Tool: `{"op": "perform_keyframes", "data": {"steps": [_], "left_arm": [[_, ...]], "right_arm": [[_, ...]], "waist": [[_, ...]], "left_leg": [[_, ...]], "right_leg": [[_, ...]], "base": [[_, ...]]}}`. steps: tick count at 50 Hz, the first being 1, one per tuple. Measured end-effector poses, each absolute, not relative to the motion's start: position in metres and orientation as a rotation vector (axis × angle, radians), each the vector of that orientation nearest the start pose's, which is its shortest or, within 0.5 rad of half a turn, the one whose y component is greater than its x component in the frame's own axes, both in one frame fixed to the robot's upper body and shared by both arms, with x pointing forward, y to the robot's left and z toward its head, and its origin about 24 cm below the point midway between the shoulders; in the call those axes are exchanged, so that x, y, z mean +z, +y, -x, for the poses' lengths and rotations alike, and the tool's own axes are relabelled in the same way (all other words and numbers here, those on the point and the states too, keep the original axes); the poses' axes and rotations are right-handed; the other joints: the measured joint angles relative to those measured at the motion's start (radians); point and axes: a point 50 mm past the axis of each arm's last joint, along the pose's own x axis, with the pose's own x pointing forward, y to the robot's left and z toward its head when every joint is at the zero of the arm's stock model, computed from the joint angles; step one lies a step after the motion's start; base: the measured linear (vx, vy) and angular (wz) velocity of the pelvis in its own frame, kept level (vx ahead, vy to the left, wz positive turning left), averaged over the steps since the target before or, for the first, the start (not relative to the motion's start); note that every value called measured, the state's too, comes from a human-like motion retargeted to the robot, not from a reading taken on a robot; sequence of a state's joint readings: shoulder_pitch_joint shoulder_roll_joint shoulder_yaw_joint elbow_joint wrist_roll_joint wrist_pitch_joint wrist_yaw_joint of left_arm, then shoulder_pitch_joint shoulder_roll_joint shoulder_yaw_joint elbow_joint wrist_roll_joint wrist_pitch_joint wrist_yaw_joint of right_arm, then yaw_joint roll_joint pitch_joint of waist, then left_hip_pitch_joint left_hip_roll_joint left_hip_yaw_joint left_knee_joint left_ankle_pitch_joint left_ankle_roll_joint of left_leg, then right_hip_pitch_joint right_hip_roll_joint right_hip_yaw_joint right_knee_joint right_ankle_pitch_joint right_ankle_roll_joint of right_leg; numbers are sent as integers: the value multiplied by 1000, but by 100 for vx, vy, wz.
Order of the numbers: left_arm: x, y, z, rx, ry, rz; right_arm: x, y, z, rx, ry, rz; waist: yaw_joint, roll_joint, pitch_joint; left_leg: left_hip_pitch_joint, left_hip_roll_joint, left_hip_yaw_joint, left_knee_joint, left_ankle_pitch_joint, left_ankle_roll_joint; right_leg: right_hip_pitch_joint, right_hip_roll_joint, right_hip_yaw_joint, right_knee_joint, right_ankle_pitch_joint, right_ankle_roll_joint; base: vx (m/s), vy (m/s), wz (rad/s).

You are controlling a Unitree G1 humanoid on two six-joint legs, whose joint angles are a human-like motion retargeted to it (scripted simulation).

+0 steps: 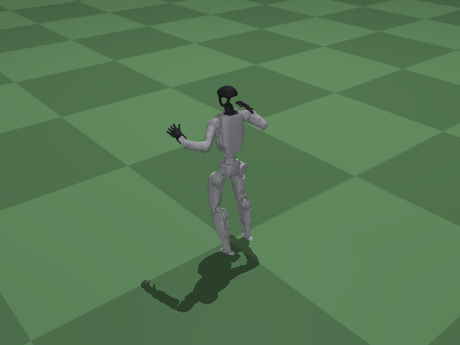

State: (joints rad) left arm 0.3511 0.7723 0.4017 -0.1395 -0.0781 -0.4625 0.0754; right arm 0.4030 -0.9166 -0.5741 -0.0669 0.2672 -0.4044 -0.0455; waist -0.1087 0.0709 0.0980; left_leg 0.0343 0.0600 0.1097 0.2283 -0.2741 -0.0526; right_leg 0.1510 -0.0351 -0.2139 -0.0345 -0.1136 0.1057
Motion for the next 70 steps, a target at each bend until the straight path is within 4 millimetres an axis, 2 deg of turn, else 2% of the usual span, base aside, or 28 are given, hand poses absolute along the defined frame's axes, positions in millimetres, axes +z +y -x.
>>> {"op": "perform_keyframes", "data": {"steps": [3,5,7,10,12,14,17,21,28,31,35,42,50,70], "left_arm": [[111,268,-179,-185,-267,-618],[58,227,-159,-435,-49,-417],[36,209,-152,-586,69,-319],[-3,186,-130,-742,271,-163],[-20,178,-116,-801,371,-110],[-29,175,-107,-849,432,-90],[-30,174,-100,-901,458,-89],[-18,173,-97,-950,423,-79],[-3,176,-94,-923,387,-31],[-6,180,-93,-885,405,-38],[-22,188,-89,-844,486,-78],[-42,191,-84,-895,575,-162],[-38,189,-89,-956,543,-218],[-25,185,-94,-928,452,-238]], "right_arm": [[137,-318,-177,91,-148,726],[79,-279,-164,376,70,616],[61,-257,-165,560,153,588],[29,-227,-157,763,269,520],[15,-213,-153,845,309,500],[8,-203,-151,899,324,494],[7,-196,-150,945,316,491],[13,-196,-148,950,297,463],[24,-201,-144,898,272,408],[22,-204,-142,855,283,397],[10,-202,-141,824,319,393],[-6,-193,-144,856,350,432],[-9,-192,-142,889,358,465],[-7,-199,-139,830,337,497]], "waist": [[9,-5,21],[9,-6,42],[21,-3,34],[37,-2,17],[39,-3,6],[37,-5,-2],[31,-2,-5],[17,-11,-17],[9,-4,-20],[10,-1,-24],[16,-1,-32],[27,-11,-39],[39,-22,-44],[45,-46,-53]], "left_leg": [[-18,-2,-7,13,-19,-5],[-31,44,-2,179,-80,11],[-36,36,-4,150,-107,8],[-36,26,2,116,-97,7],[-34,20,5,94,-88,9],[-31,15,8,74,-81,11],[-32,-1,-1,42,-66,3],[-23,6,7,31,-73,26],[-23,7,6,38,-85,29],[-28,5,7,37,-85,31],[-37,-2,10,36,-81,34],[-56,-16,10,39,-76,36],[-67,-29,0,32,-69,42],[-68,-65,7,-4,-54,45]], "right_leg": [[-12,-1,0,4,-12,-7],[51,22,-6,12,25,-8],[35,28,1,4,-11,-14],[16,21,0,7,-25,-25],[7,16,1,8,-30,-29],[0,13,2,8,-34,-30],[-16,2,3,9,-47,-38],[-18,7,5,23,-41,-25],[-39,3,6,72,-62,-19],[-56,-2,4,99,-77,-18],[-81,-13,2,133,-98,-19],[-121,-33,-6,192,-132,-21],[-159,-54,-22,256,-163,-19],[-233,-108,-34,397,-235,-7]], "base": [[-1,6,8],[-12,6,19],[6,1,-2],[2,1,-1],[0,0,0],[0,0,0],[0,0,0],[0,0,0],[0,0,0],[0,0,0],[0,0,0],[0,0,0],[0,0,0],[0,0,0]]}}
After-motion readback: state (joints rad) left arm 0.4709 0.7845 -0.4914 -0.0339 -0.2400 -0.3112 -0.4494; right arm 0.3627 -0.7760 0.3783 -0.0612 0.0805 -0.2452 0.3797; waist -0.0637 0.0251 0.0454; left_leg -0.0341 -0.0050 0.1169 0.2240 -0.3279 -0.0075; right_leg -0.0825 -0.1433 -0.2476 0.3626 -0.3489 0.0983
